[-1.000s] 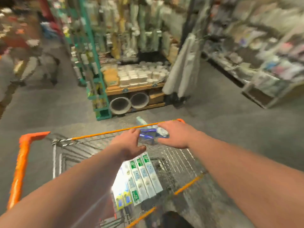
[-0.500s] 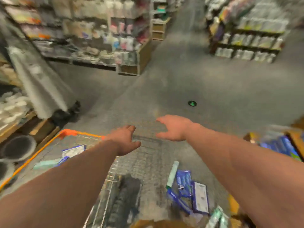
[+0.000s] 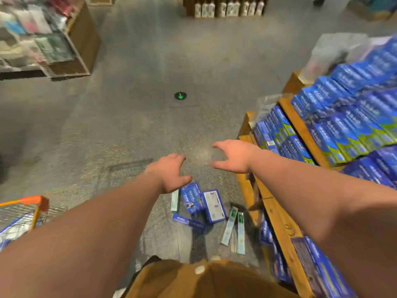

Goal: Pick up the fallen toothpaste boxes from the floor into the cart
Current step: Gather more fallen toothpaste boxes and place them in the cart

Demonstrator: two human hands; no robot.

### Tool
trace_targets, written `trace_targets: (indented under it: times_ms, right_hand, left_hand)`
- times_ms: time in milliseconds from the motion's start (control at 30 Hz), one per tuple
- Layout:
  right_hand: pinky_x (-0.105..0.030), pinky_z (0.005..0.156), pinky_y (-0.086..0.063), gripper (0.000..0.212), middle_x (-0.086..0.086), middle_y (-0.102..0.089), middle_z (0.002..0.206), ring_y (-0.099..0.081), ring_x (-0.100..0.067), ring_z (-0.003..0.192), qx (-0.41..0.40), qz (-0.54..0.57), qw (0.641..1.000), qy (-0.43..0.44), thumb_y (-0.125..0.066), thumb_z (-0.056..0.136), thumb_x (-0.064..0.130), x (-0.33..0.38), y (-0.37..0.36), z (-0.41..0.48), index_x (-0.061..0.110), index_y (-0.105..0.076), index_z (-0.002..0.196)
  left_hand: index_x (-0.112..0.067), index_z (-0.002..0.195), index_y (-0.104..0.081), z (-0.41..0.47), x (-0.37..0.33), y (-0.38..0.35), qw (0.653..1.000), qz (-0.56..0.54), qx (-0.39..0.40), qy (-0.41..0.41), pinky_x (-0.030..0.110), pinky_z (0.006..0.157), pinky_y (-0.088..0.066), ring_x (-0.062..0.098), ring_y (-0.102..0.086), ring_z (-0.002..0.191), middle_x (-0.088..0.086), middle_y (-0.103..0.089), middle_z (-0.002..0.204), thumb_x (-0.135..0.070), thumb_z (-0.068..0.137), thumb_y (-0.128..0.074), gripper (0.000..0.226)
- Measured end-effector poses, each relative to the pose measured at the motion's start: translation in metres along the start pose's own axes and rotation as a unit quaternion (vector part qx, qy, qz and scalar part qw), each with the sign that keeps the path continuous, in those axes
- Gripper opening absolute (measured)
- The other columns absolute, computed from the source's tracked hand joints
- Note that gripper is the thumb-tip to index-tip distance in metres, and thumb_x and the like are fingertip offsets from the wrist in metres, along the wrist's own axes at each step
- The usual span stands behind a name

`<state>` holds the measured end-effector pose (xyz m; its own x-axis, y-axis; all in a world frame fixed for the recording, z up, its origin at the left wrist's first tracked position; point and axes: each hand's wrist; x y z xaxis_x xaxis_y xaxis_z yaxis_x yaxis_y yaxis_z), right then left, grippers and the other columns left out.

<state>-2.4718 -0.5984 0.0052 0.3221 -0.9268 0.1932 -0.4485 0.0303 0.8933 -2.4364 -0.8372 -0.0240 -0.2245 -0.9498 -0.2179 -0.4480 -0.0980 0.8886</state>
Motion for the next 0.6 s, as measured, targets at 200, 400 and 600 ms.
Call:
trace_targets:
  times_ms: [200, 400, 600]
  right_hand:
    - [-0.040, 0.107, -0.043, 0.081, -0.015, -0.053, 0.146, -0.052, -0.032, 0.131, 0.027, 0.050, 0.997, -0.054, -0.057, 0.091, 0.063, -0.031, -0.034, 0.019, 0.016, -0.036, 0.153]
    - [-0.037, 0.111, -0.035, 0.079, -0.008, -0.039, 0.158, -0.041, -0.026, 0.142, 0.052, 0.098, 0.987, -0.113, -0.054, 0.094, 0.062, -0.040, -0.084, 0.052, 0.023, -0.028, 0.158]
    - [-0.041, 0.108, -0.038, 0.075, -0.009, -0.040, 0.157, -0.044, -0.030, 0.139, 0.073, 0.154, 0.970, -0.173, -0.053, 0.097, 0.056, -0.081, -0.199, 0.114, 0.021, -0.026, 0.158]
  left_hand:
    - [-0.015, 0.153, -0.033, 0.045, -0.001, -0.024, 0.997, 0.042, 0.054, -0.032, 0.047, 0.108, -0.044, 0.030, -0.046, 0.136, 0.010, -0.042, 0.154, -0.057, 0.092, -0.055, 0.077]
    - [-0.017, 0.149, -0.039, 0.103, 0.019, -0.061, 0.990, 0.062, 0.114, -0.058, 0.044, 0.104, -0.046, 0.033, -0.049, 0.132, 0.011, -0.048, 0.146, -0.056, 0.091, -0.057, 0.073]
    - [-0.017, 0.141, -0.045, 0.190, 0.053, -0.171, 0.971, 0.119, 0.184, -0.098, 0.045, 0.097, -0.048, 0.032, -0.052, 0.127, 0.007, -0.050, 0.140, -0.058, 0.091, -0.052, 0.065]
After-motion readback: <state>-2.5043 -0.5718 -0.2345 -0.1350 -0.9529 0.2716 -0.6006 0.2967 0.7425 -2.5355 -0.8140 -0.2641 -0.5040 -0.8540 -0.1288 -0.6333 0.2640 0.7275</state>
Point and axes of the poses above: each hand's wrist, its own z-axis towards the middle knuckle, its own y-axis out of the back of the hand, x = y × z
